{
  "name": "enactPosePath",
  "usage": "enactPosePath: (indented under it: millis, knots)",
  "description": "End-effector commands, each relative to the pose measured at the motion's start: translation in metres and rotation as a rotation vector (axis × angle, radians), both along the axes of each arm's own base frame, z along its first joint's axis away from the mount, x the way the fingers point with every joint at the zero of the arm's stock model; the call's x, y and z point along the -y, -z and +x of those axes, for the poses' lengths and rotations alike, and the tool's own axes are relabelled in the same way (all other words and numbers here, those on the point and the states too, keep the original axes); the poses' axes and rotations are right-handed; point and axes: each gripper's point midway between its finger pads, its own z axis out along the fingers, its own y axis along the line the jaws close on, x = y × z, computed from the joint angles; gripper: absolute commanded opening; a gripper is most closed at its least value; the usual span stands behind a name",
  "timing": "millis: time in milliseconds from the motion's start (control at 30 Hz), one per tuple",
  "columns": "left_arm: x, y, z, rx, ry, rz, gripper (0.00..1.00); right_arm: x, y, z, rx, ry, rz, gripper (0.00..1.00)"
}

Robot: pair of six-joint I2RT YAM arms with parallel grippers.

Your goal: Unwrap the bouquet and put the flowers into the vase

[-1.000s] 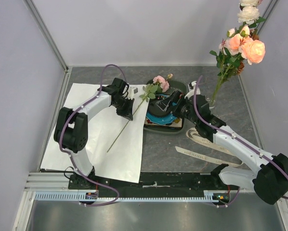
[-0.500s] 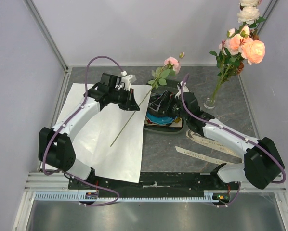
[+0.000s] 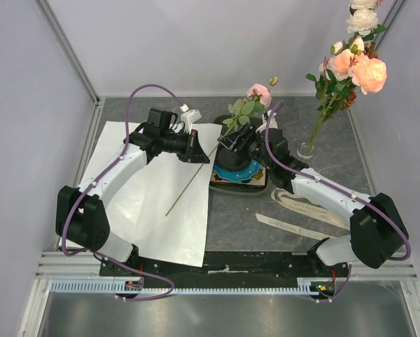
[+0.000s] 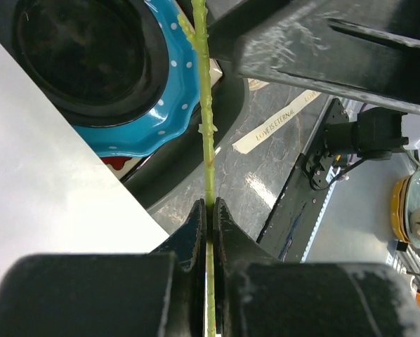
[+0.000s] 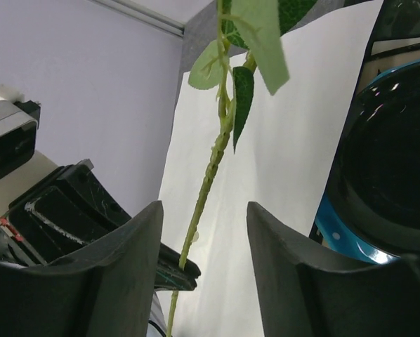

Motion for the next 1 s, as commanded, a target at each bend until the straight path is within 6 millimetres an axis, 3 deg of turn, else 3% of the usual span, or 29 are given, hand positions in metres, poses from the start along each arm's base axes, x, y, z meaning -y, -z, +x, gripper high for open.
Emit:
enactPosePath:
  millis: [0, 333, 433, 467, 600, 633, 700, 733, 800, 833, 933, 967]
  knots:
    - [0.009, -0.03, -0.008, 0.066, 0.036, -0.075, 0.02, -0.003, -0.024, 0.016, 0.047, 0.034, 0.063, 0.54]
    - [0.012, -0.031, -0.012, 0.075, 0.053, -0.075, 0.02, 0.001, -0.019, 0.035, 0.043, 0.062, 0.094, 0.34]
    - [0.012, -0.03, -0.012, 0.074, 0.051, -0.071, 0.02, 0.0, -0.03, 0.039, 0.067, 0.047, 0.1, 0.19]
    - [0.012, -0.029, -0.011, 0.075, 0.047, -0.067, 0.02, -0.001, -0.034, 0.04, 0.086, 0.039, 0.088, 0.0]
    - [0.011, -0.03, -0.01, 0.073, 0.044, -0.057, 0.02, -0.017, -0.074, 0.038, 0.21, -0.072, 0.053, 0.0]
    - [0.01, -0.031, -0.009, 0.068, 0.04, -0.048, 0.16, -0.019, -0.082, 0.035, 0.232, -0.091, 0.036, 0.0]
    - [0.003, -0.035, -0.004, 0.1, -0.009, -0.023, 0.32, -0.018, -0.105, 0.033, 0.318, -0.113, -0.047, 0.0]
    - [-0.001, -0.036, -0.002, 0.114, -0.035, -0.011, 0.49, -0.018, -0.119, 0.028, 0.364, -0.126, -0.079, 0.0]
    - [-0.011, -0.05, 0.005, 0.202, -0.105, -0.002, 0.59, -0.016, -0.151, 0.02, 0.447, -0.136, -0.148, 0.0]
    - [-0.015, -0.048, 0.005, 0.214, -0.129, 0.005, 0.64, -0.013, -0.17, 0.01, 0.544, -0.151, -0.219, 0.0]
    - [-0.028, -0.066, 0.01, 0.317, -0.209, 0.001, 0.69, 0.003, -0.229, -0.011, 0.725, -0.129, -0.316, 0.0]
    - [-0.033, -0.069, 0.014, 0.346, -0.239, 0.009, 0.69, 0.01, -0.239, -0.017, 0.749, -0.121, -0.347, 0.0]
